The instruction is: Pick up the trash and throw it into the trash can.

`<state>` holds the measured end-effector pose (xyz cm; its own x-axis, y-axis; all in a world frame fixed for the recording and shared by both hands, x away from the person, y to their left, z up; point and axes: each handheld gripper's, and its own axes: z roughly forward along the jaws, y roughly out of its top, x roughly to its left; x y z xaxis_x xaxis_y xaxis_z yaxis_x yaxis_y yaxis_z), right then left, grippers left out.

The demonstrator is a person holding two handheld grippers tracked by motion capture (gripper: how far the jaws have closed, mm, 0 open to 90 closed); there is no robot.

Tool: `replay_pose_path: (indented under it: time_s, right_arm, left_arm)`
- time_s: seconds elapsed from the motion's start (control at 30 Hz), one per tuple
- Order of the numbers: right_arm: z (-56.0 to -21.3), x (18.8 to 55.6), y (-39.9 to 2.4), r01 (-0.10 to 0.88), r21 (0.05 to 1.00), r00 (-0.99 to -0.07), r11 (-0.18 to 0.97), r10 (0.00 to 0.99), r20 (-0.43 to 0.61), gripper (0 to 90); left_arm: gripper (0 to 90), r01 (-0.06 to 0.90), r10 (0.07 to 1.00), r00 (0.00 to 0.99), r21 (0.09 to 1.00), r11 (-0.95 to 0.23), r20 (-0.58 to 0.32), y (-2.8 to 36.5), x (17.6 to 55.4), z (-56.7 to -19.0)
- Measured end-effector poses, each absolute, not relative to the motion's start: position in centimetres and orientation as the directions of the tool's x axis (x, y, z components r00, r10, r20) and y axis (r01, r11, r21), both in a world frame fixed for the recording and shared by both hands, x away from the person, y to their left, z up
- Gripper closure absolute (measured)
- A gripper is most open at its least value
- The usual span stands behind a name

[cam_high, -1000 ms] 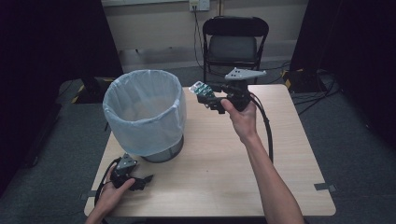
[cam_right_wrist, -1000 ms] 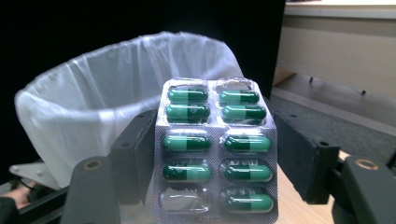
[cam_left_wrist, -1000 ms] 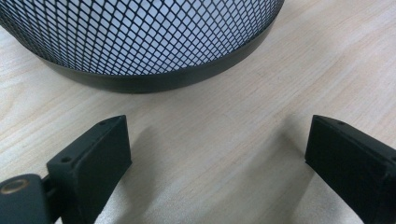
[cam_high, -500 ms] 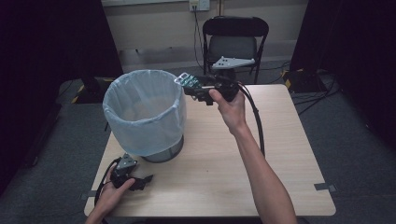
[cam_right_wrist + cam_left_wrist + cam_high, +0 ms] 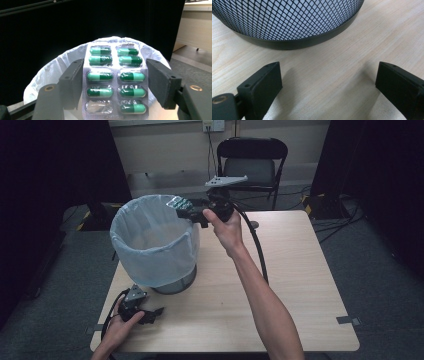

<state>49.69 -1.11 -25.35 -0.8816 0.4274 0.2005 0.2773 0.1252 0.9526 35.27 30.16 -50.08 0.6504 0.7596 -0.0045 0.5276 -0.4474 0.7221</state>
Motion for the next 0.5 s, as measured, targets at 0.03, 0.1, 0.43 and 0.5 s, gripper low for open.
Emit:
replay_pose_path:
  time_s: [0.03, 0.1, 0.43, 0.5]
  right_arm:
    - [-25.4, 49.7, -1.1, 0.277, 0.953, -0.882, 0.125, 0.427, 0.2, 33.8]
    - [-25.3, 49.8, -0.7, 0.277, 0.953, -0.883, 0.122, 0.423, 0.202, 33.8]
    - [-25.3, 50.2, 2.5, 0.278, 0.945, -0.896, 0.173, 0.401, 0.19, 33.7]
    - [-25.3, 50.3, 3.0, 0.283, 0.94, -0.893, 0.19, 0.409, 0.186, 33.6]
  left_arm:
    - [6.3, 0.528, 0.76, 0.65, 0.722, -0.447, -0.005, 30.2, 35.3, -50.1]
    - [6.3, 0.527, 0.76, 0.65, 0.722, -0.447, -0.004, 30.2, 35.3, -50.1]
    - [6.3, 0.527, 0.759, 0.651, 0.722, -0.448, -0.003, 30.2, 35.3, -50.1]
    - [6.3, 0.527, 0.759, 0.651, 0.722, -0.448, -0.003, 30.2, 35.3, -50.1]
